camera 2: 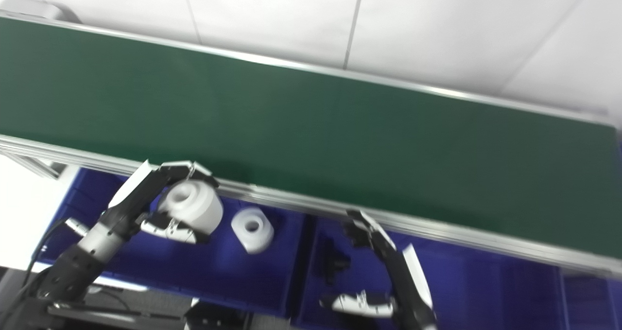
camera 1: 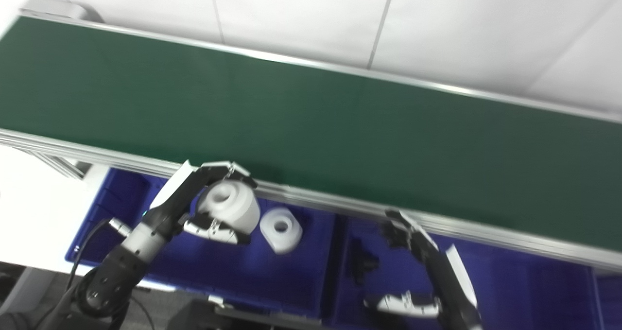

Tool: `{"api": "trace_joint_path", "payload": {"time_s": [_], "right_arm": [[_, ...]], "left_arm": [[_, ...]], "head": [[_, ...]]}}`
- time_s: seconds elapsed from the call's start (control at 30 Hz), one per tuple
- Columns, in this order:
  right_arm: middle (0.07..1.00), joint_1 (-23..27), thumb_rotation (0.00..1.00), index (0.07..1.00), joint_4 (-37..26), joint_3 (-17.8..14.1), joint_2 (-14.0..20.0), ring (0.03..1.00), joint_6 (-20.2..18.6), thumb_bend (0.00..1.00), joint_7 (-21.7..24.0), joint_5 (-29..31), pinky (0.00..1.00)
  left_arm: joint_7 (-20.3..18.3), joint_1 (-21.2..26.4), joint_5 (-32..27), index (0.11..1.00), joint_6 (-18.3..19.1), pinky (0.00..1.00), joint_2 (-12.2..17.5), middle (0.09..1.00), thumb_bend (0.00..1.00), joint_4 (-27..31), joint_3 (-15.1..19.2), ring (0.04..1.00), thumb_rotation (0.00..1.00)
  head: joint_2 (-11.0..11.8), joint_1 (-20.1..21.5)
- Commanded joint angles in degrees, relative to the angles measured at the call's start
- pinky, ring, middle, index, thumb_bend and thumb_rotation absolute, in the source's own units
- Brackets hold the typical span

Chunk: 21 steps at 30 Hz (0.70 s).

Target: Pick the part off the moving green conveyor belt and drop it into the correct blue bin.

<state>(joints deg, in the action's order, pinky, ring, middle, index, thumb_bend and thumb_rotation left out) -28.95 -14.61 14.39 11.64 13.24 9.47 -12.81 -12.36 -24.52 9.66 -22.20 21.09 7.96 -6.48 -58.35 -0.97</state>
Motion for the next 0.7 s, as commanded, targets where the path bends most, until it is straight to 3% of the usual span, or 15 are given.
{"api": "trace_joint_path", "payload": {"time_s": [0.0, 0.2, 0.4, 0.43, 0.5, 0.53, 0.57, 0.63, 0.67], "right_arm": [[0.788, 0.1, 0.21, 0.872, -3.2, 0.0, -0.2, 0.764, -1.7, 0.83, 0.3, 0.1, 0.72], [0.781, 0.4, 0.22, 0.870, -4.5, 0.1, -0.3, 0.753, -3.1, 0.81, 0.4, -0.6, 0.69], [0.777, 0.2, 0.22, 0.863, -5.0, 0.3, -0.7, 0.752, -4.0, 0.80, 0.3, -0.2, 0.69], [0.778, 0.2, 0.21, 0.862, -5.0, 0.3, -0.7, 0.752, -4.0, 0.80, 0.3, -0.2, 0.69], [0.779, 0.2, 0.21, 0.862, -5.1, 0.3, -0.7, 0.752, -4.0, 0.79, 0.3, -0.2, 0.69], [0.781, 0.1, 0.21, 0.863, -5.2, 0.3, -0.7, 0.753, -4.0, 0.79, 0.3, 0.0, 0.69], [0.781, 0.0, 0.21, 0.864, -5.3, 0.3, -0.7, 0.753, -4.2, 0.79, 0.4, 0.0, 0.69], [0.784, -0.1, 0.22, 0.866, -5.3, 0.3, -0.6, 0.756, -4.1, 0.79, 0.4, -0.1, 0.70], [0.784, -0.1, 0.22, 0.866, -5.3, 0.4, -0.5, 0.755, -4.1, 0.79, 0.4, -0.1, 0.69]], "left_arm": [[-0.7, -0.6, 0.8, 0.529, -3.3, 0.45, 1.0, 0.494, 0.50, 2.5, -0.9, 0.429, 0.00], [-1.6, -0.2, 7.1, 0.489, -3.4, 0.54, 1.9, 0.511, 0.50, 0.5, -3.6, 0.465, 0.00], [-2.7, 1.2, 15.5, 0.483, 0.5, 0.59, 2.6, 0.511, 0.50, 0.9, -5.0, 0.475, 0.00], [-3.3, 1.6, 16.9, 0.484, 1.3, 0.62, 2.9, 0.512, 0.51, 1.3, -5.4, 0.588, 0.00], [-4.7, 2.1, 20.5, 0.483, 4.2, 0.67, 3.2, 0.516, 0.51, 2.6, -6.2, 0.715, 0.00], [-5.8, 2.5, 23.6, 0.669, 7.1, 0.76, 2.9, 0.695, 0.56, 3.6, -6.8, 0.794, 0.17], [-6.7, 2.9, 26.1, 0.798, 9.5, 0.86, 2.7, 0.816, 0.62, 4.3, -7.3, 0.863, 0.34], [-7.3, 3.6, 29.2, 0.938, 12.0, 0.97, 2.3, 0.955, 0.72, 4.9, -8.2, 0.962, 0.57], [-7.2, 3.7, 29.9, 0.964, 12.6, 0.98, 2.2, 0.977, 0.76, 5.0, -8.4, 0.981, 0.64]], "head": [[-0.5, 0.0], [-0.9, -0.1], [-0.9, -0.4], [-0.8, -0.4], [-0.8, -0.4], [-0.6, -0.4], [-0.5, -0.5], [-0.4, -0.7], [-0.4, -0.7]]}}
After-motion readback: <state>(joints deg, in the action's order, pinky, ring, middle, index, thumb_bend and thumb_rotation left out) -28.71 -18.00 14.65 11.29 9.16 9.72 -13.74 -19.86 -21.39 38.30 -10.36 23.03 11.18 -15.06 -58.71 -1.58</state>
